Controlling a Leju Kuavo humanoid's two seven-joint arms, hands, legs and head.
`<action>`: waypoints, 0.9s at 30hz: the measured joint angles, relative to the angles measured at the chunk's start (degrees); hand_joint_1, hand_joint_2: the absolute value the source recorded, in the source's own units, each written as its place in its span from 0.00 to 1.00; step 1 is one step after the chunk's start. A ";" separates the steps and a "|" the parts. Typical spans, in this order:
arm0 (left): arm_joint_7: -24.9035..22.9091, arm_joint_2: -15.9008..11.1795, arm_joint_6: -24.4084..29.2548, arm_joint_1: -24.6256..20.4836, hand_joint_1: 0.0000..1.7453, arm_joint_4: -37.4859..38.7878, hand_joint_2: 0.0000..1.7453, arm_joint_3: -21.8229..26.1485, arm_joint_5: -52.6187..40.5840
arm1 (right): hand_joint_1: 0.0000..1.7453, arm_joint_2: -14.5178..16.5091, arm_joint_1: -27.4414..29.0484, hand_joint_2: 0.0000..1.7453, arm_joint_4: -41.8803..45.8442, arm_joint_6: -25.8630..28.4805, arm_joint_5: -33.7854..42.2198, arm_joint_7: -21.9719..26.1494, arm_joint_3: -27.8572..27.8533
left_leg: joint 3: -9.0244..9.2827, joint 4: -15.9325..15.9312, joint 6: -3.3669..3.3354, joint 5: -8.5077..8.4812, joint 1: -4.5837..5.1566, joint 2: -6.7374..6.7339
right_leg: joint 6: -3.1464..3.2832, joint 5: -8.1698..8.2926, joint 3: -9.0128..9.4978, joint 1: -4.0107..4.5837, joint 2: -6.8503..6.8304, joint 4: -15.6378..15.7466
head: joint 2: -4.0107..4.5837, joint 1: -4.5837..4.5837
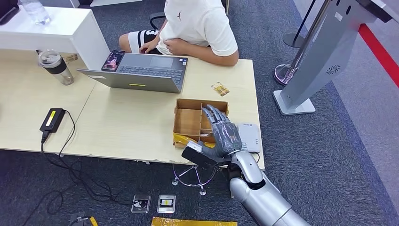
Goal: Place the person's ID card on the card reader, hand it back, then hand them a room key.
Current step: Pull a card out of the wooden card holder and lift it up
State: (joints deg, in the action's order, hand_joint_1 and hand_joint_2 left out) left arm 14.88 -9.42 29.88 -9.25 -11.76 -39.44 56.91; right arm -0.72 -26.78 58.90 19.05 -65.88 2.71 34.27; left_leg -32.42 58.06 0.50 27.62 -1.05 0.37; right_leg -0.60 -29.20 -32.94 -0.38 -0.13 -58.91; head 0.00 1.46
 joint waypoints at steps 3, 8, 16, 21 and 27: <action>0.03 0.01 -0.17 0.00 0.00 0.00 1.00 -0.04 -0.21 | 0.21 0.40 -0.71 1.00 -1.66 0.38 -0.08 -0.34 0.02 | 0.00 0.00 0.00 0.00 0.00 0.00 | 0.00 0.00 0.00 0.00 0.00 0.00 | 0.00 0.00; 0.04 0.00 -0.36 0.00 0.00 0.00 1.00 -0.11 -0.66 | 0.25 0.39 -1.00 1.00 -3.32 0.88 0.28 -1.35 0.00 | 0.00 0.00 0.00 0.00 0.00 0.00 | 0.00 0.00 -0.01 0.00 0.01 0.00 | 0.00 0.00; 0.04 -0.14 -0.74 0.01 0.00 0.00 1.00 -0.14 -0.95 | 0.33 -0.21 -0.95 1.00 -4.67 1.03 1.29 -2.50 -0.03 | 0.01 0.00 0.00 0.00 0.00 0.00 | 0.00 0.00 -0.02 0.00 0.03 0.01 | 0.00 0.00; 0.04 -0.15 -0.79 0.03 0.00 0.00 1.00 -0.14 -0.98 | 0.36 -0.78 -0.71 1.00 -5.11 1.18 2.35 -3.51 -0.18 | 0.02 0.00 0.00 0.00 0.00 -0.01 | 0.00 0.00 -0.03 0.00 0.04 0.01 | 0.00 0.00; 0.04 -0.24 -0.88 0.06 0.00 0.00 1.00 -0.14 -0.98 | 0.45 -1.81 -0.37 1.00 -5.29 1.10 3.53 -3.94 -0.24 | 0.01 0.00 0.00 0.00 0.00 -0.01 | 0.00 0.00 -0.03 0.00 0.06 0.01 | 0.00 0.00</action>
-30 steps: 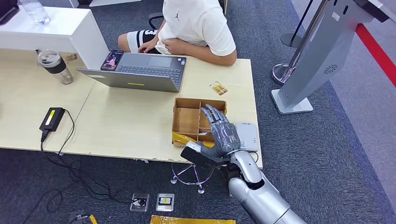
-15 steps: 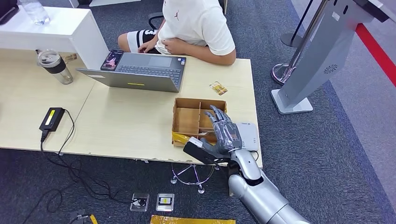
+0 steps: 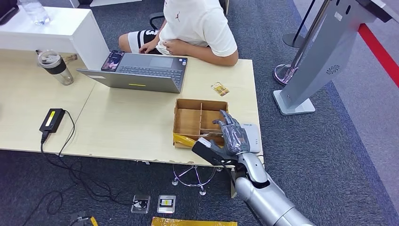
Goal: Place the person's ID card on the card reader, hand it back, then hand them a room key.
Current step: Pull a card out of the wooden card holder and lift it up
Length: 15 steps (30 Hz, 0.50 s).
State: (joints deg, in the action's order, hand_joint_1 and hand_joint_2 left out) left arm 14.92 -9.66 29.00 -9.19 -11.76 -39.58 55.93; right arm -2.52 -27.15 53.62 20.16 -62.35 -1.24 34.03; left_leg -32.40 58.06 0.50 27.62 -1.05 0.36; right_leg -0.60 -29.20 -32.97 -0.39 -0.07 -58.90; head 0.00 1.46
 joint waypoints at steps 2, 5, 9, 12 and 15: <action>0.01 -0.05 0.00 0.01 0.00 0.00 1.00 0.00 0.01 | 0.46 -0.54 -0.16 1.00 -0.02 -0.26 0.60 0.73 -0.02 | 0.00 0.00 0.00 0.00 0.00 0.00 | 0.00 0.00 0.00 0.00 0.00 0.00 | 0.00 -0.01; 0.01 -0.05 0.04 0.04 0.00 0.00 1.00 0.00 0.04 | 0.51 -1.38 -0.69 1.00 -0.09 -0.48 1.32 1.88 -0.07 | 0.00 0.00 0.00 0.00 0.00 -0.01 | 0.00 0.00 0.01 0.00 0.01 0.00 | 0.00 0.01; 0.01 -0.05 0.04 0.06 0.00 0.00 1.00 0.00 0.04 | 0.52 -2.00 -1.00 1.00 -0.13 -0.47 1.54 2.35 -0.09 | 0.01 0.00 0.00 0.00 0.00 -0.02 | 0.00 0.00 0.01 0.00 0.02 0.00 | 0.00 0.00; 0.01 -0.04 0.02 0.06 0.00 0.00 1.00 -0.01 0.04 | 0.52 -2.24 -1.06 1.00 -0.15 -0.44 1.55 2.45 -0.09 | 0.01 0.00 0.00 0.00 0.00 -0.02 | 0.00 0.00 0.01 0.00 0.02 0.00 | 0.00 0.00; 0.01 -0.04 0.01 0.06 0.00 0.00 1.00 -0.02 0.04 | 0.52 -2.43 -1.08 1.00 -0.15 -0.44 1.55 2.46 -0.09 | 0.01 0.00 0.00 0.00 0.00 -0.02 | 0.00 0.00 0.01 0.00 0.02 -0.01 | 0.00 0.00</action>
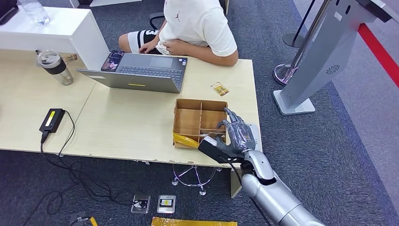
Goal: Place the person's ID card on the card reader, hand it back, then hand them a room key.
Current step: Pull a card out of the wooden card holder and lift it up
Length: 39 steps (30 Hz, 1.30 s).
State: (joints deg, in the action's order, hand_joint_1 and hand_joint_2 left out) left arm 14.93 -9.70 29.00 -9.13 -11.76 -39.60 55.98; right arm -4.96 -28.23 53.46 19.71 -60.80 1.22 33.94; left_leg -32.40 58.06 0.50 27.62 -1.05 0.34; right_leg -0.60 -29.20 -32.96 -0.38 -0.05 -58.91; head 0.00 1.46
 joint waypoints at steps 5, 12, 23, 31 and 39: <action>0.00 0.00 0.00 0.00 0.00 0.00 1.00 0.00 0.00 | 0.76 -0.26 -0.01 1.00 0.00 0.00 0.02 0.01 0.00 | 0.00 0.00 0.00 0.00 0.00 0.00 | 0.00 0.00 0.00 0.00 0.00 0.00 | 0.00 0.00; 0.00 -0.01 -0.11 0.00 0.00 0.00 1.00 0.00 -0.20 | 0.86 -0.46 -0.08 1.00 0.00 0.17 0.47 0.32 0.00 | 0.00 0.00 0.00 0.00 0.00 0.00 | 0.00 0.00 0.00 0.00 0.00 0.00 | 0.00 0.00; 0.15 -0.01 -0.57 0.00 0.00 0.00 1.00 -0.04 -0.93 | 1.00 -1.36 -0.07 1.00 0.00 -0.30 0.97 0.02 0.00 | 0.00 0.00 0.00 0.00 0.00 0.00 | 0.00 0.00 0.00 0.00 0.00 0.01 | 0.00 0.00; 0.52 -0.01 -0.63 0.01 0.00 0.00 1.00 -0.04 -1.03 | 1.00 -2.09 -0.07 1.00 0.79 -0.06 2.54 -0.12 -0.55 | 0.00 0.00 0.00 0.00 0.00 0.00 | 0.00 0.00 0.00 0.00 0.00 0.01 | 0.00 0.00; 0.61 0.03 0.64 0.14 0.00 0.00 1.00 -0.07 -0.32 | 1.00 -3.55 -0.26 1.00 15.07 1.93 8.35 0.31 -6.18 | -0.02 0.01 0.00 0.00 0.01 0.00 | 0.01 0.03 -0.03 -0.02 0.00 0.00 | 0.00 0.00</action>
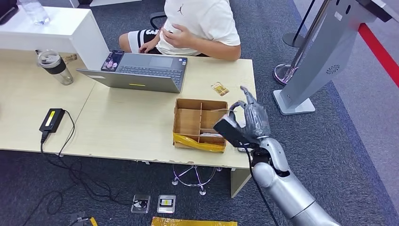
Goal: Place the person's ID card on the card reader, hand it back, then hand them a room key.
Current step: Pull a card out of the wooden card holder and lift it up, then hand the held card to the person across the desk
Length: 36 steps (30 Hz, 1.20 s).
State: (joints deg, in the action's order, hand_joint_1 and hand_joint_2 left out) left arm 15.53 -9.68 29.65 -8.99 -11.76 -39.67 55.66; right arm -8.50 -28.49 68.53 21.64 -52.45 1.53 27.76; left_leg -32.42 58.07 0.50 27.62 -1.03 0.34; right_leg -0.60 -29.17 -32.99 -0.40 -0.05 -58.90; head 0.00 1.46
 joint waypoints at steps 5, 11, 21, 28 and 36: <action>0.01 0.25 1.04 0.03 0.00 0.00 1.00 0.00 0.33 | 1.00 0.51 -0.87 1.00 14.25 1.57 5.79 2.20 -4.62 | 0.00 0.00 0.00 0.00 0.00 0.00 | 0.00 0.00 0.04 0.00 0.00 -0.01 | 0.00 0.01; 0.00 0.46 -0.93 -0.10 0.00 0.00 1.00 -0.02 0.32 | 1.00 4.98 -5.22 1.00 18.21 0.09 8.32 6.24 -4.56 | -0.03 -0.02 0.01 -0.04 -0.01 -0.02 | 0.01 0.00 0.02 0.01 0.00 -0.10 | 0.00 -0.01; -1.50 0.57 -1.92 -2.51 0.00 -0.01 1.00 -0.37 -3.23 | 1.00 13.15 -20.68 1.00 -9.63 3.36 -4.65 9.42 -0.94 | -0.10 -0.02 0.10 -0.23 -0.02 0.19 | 0.08 0.07 -0.02 0.03 -0.25 -0.16 | 0.00 0.00; -1.61 0.92 -1.82 -3.28 0.00 -0.07 1.00 -1.29 -4.69 | 1.00 16.22 -25.38 1.00 -26.59 1.28 -11.56 5.21 2.61 | -0.12 -0.01 0.11 -0.22 -0.02 0.24 | 0.10 0.05 -0.08 0.03 -0.23 -0.15 | 0.00 0.00; -1.67 1.11 -1.80 -3.55 0.00 -0.07 1.00 -2.47 -5.52 | 0.00 16.74 -27.90 1.00 -37.50 -0.34 -17.14 0.73 5.76 | -0.08 -0.01 0.11 -0.22 -0.01 0.18 | 0.09 0.07 -0.08 0.02 -0.21 -0.13 | 0.00 0.01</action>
State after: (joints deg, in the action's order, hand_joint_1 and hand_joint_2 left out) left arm 13.86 -8.57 27.85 -12.53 -11.83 -42.14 50.14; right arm 8.24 -56.39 31.03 21.30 -69.59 2.27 33.52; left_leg -32.50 58.06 0.61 27.40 -1.04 0.52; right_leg -0.50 -29.10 -33.07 -0.38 -0.25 -59.03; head 0.00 1.48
